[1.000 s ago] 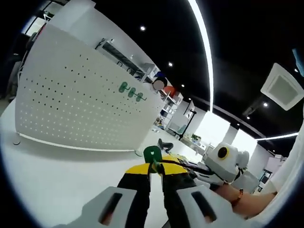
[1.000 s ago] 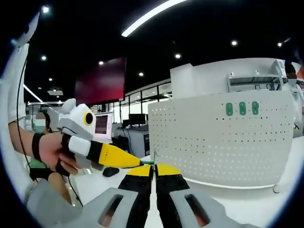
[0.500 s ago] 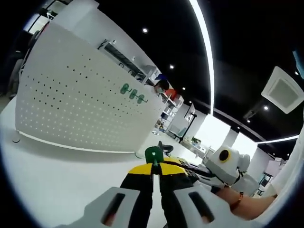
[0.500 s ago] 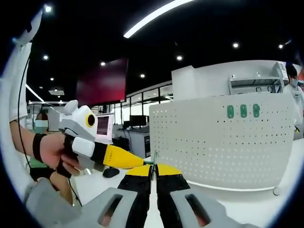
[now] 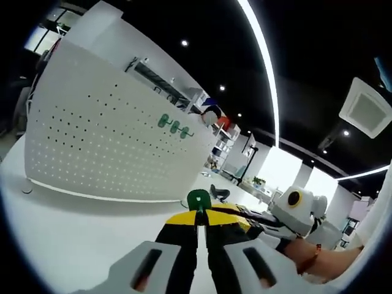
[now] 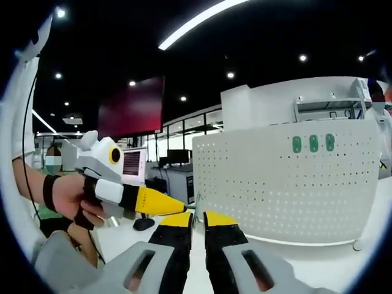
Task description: Insert the hook assembly into the mounting plate slot until the hook locks in place.
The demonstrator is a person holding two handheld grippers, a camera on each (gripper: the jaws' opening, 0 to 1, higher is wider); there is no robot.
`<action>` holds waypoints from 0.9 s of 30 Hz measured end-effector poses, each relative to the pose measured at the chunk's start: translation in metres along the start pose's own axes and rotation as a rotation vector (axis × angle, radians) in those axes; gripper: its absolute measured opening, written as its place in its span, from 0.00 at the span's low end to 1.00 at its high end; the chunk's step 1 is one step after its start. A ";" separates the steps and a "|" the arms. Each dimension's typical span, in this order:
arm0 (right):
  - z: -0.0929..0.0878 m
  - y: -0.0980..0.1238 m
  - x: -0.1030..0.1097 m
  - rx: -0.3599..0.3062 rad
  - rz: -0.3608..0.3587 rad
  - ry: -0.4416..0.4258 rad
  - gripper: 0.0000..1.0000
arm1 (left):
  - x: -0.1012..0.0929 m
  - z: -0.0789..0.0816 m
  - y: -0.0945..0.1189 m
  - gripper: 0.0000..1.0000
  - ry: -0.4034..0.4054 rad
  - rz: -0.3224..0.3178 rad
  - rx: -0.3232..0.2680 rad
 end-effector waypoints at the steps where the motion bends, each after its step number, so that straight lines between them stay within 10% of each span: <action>1: 0.000 0.001 0.000 0.000 0.001 -0.001 0.06 | 0.000 0.001 0.000 0.03 -0.004 0.001 -0.001; 27: -0.001 0.029 -0.035 0.039 -0.024 0.011 0.11 | -0.004 0.015 -0.028 0.03 -0.157 0.109 -0.012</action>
Point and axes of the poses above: the point that each gripper's makers call its tool centre point, and the gripper's own axes: y roughly backward along the fingers, x roughly to its left, z roughly out of its top, the point moved 7 cm from there along y, roughly backward along the fingers, and after that the axes turned 13 degrees about -z, right-handed, at the moved point
